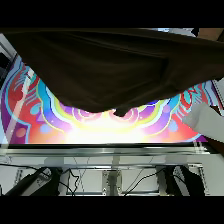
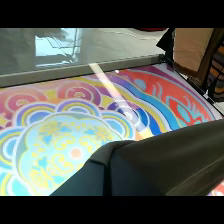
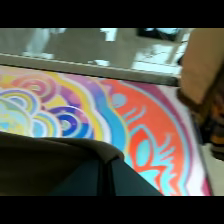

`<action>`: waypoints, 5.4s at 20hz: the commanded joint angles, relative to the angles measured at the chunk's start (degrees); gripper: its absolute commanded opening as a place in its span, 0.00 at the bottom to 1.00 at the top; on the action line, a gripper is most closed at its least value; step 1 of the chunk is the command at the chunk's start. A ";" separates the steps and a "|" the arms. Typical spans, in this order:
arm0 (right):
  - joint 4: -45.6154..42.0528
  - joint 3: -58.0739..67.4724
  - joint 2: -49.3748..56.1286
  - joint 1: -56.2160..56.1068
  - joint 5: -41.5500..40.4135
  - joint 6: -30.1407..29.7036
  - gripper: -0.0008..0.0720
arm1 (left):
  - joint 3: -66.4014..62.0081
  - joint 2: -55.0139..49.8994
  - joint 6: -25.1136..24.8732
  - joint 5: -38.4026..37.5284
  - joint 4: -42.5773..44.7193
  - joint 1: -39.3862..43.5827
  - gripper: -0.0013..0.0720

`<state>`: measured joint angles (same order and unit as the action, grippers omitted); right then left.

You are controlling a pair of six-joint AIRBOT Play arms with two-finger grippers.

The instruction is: Fold the shirts.

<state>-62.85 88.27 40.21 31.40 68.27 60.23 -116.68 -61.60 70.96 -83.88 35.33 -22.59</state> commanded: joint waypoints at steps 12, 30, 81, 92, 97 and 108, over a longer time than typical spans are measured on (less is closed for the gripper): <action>-3.32 0.26 9.09 -1.86 14.34 7.85 0.03 | 3.50 -6.16 9.33 -4.72 22.53 8.72 0.03; 3.76 -10.03 47.01 -23.15 -37.09 6.21 0.49 | 4.28 -44.94 0.17 13.79 16.94 8.72 0.78; 20.48 -56.22 30.23 -21.07 -28.83 6.03 0.56 | 47.65 -13.29 -11.21 -2.05 13.09 8.70 0.81; 28.22 -43.91 42.18 -24.50 -32.17 4.98 0.55 | 47.65 -13.29 -11.19 -1.07 14.84 8.70 0.81; 18.29 -43.04 45.27 -24.76 -28.55 10.93 0.48 | 47.65 -13.29 -10.95 -1.42 18.10 8.70 0.81; 17.18 -43.01 45.27 -24.72 -29.18 10.38 0.04 | 47.65 -13.29 -9.27 1.11 27.80 8.66 0.81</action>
<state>-45.10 45.17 85.43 6.70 39.64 71.18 -69.06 -74.91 61.14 -83.53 60.23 -13.91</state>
